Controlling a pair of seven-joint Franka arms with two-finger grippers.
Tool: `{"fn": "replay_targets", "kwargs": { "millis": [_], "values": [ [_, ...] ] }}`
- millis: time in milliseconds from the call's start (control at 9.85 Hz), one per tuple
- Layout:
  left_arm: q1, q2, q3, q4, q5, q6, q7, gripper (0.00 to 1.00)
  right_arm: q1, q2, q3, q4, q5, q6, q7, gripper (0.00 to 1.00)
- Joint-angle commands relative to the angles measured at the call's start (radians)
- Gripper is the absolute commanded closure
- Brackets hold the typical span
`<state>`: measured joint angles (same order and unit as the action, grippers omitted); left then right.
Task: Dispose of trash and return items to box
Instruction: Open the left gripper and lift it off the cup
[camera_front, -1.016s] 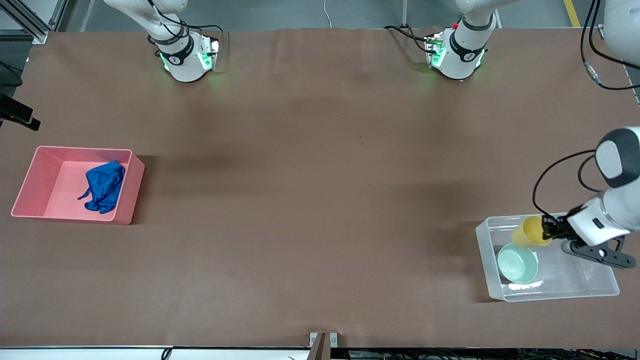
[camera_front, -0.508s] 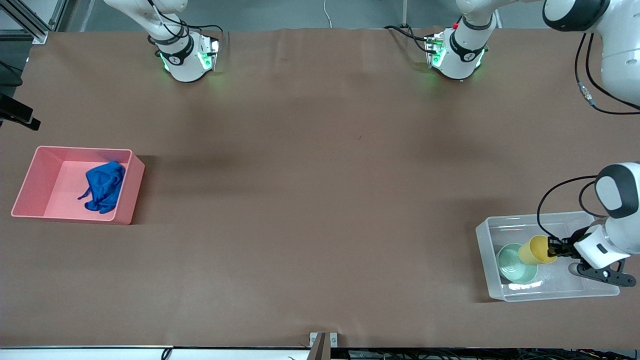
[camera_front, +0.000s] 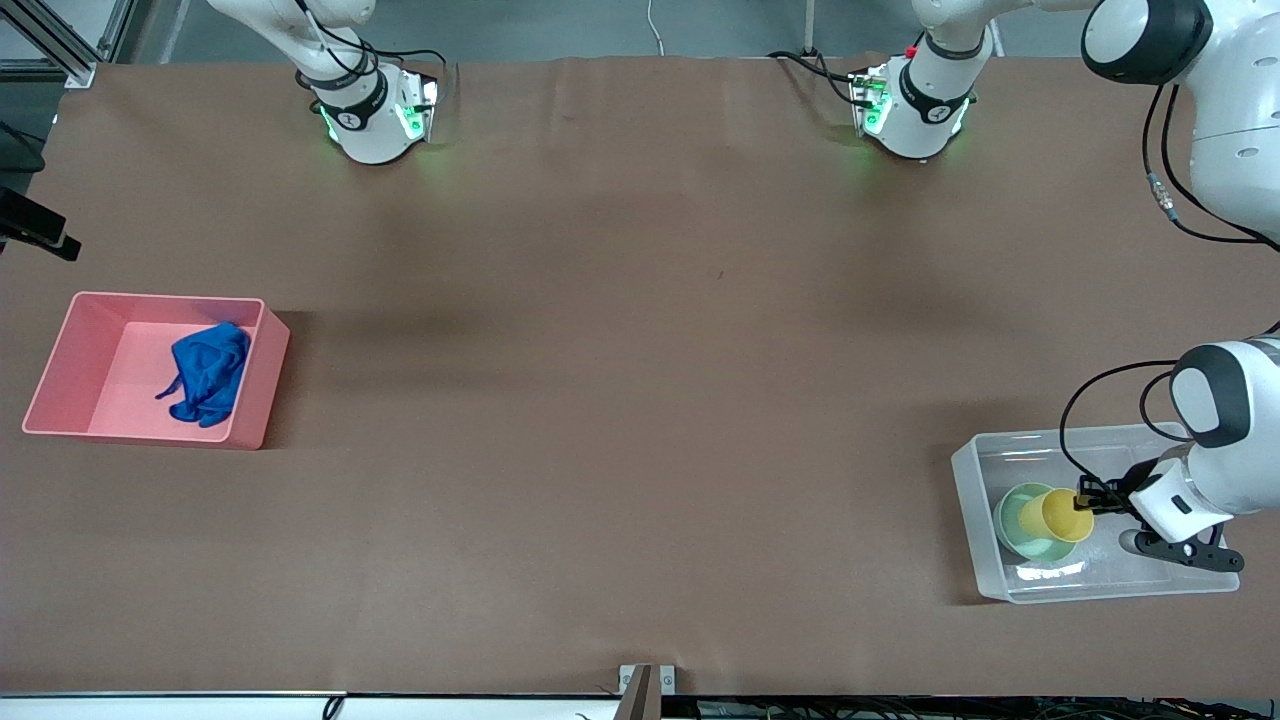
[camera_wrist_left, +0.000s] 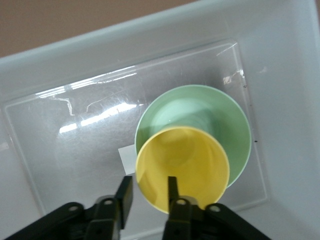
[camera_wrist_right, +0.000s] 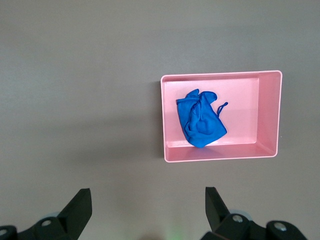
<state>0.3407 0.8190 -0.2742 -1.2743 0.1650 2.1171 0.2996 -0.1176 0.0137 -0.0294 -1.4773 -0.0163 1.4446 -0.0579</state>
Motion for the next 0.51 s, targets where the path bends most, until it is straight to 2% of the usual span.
{"fn": "replay_targets", "kwargs": {
  "millis": [0,203,406],
  "values": [
    [0.0,-0.042,-0.013,0.004,0.019,-0.002,-0.008,0.0,-0.013,-0.021,0.008,-0.02,0.01,-0.003,-0.011,0.0],
    [-0.005,-0.169,-0.023,-0.019,0.018,-0.02,-0.008,0.0,-0.013,-0.02,0.008,-0.02,0.01,-0.003,-0.011,0.0],
    [0.0,-0.362,-0.049,-0.15,0.011,-0.101,-0.033,0.0,-0.013,-0.021,0.008,-0.018,0.01,-0.003,-0.011,0.0]
  ]
}}
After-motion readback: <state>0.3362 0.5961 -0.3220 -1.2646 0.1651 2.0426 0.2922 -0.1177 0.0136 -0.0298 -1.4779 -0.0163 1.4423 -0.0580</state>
